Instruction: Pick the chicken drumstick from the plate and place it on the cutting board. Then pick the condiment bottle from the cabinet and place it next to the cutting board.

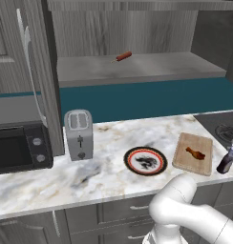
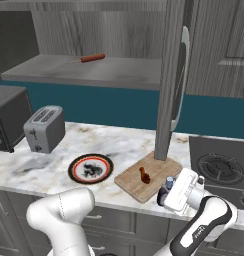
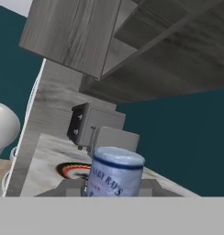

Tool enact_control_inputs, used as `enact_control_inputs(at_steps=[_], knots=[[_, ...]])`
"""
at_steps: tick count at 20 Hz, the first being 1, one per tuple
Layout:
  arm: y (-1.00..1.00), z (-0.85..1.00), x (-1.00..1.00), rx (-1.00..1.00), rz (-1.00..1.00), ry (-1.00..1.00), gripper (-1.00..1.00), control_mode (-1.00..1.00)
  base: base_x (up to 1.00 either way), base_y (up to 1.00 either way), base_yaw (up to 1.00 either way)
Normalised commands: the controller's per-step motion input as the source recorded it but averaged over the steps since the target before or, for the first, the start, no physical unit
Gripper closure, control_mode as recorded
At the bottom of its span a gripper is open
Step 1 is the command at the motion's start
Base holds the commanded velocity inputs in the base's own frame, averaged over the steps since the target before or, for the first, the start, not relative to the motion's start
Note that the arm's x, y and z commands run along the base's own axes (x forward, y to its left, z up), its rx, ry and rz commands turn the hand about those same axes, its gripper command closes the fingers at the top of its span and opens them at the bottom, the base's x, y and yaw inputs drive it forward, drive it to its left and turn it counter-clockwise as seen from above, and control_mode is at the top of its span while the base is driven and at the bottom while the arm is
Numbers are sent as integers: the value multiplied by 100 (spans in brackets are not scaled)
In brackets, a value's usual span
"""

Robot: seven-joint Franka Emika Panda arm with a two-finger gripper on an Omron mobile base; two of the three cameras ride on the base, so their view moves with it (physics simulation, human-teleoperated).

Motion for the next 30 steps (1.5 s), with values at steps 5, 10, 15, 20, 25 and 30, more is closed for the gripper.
enact_control_inputs(at_steps=[5, 10, 15, 20, 25, 30], knots=[[-3, -3, 0, 0, 0, 0, 100, -100, 0, 0, 0], [-5, -1, 0, 0, 0, 0, 100, -100, 0, 0, 0], [-1, -5, 0, 0, 0, 0, 100, -100, 0, 0, 0], [0, -8, 0, 0, 0, 0, -100, -100, 0, 0, 0], [-2, -5, 0, 0, 0, 0, -100, -100, 0, 0, 0], [-4, -4, 0, 0, 0, 0, -100, -100, 0, 0, 0]])
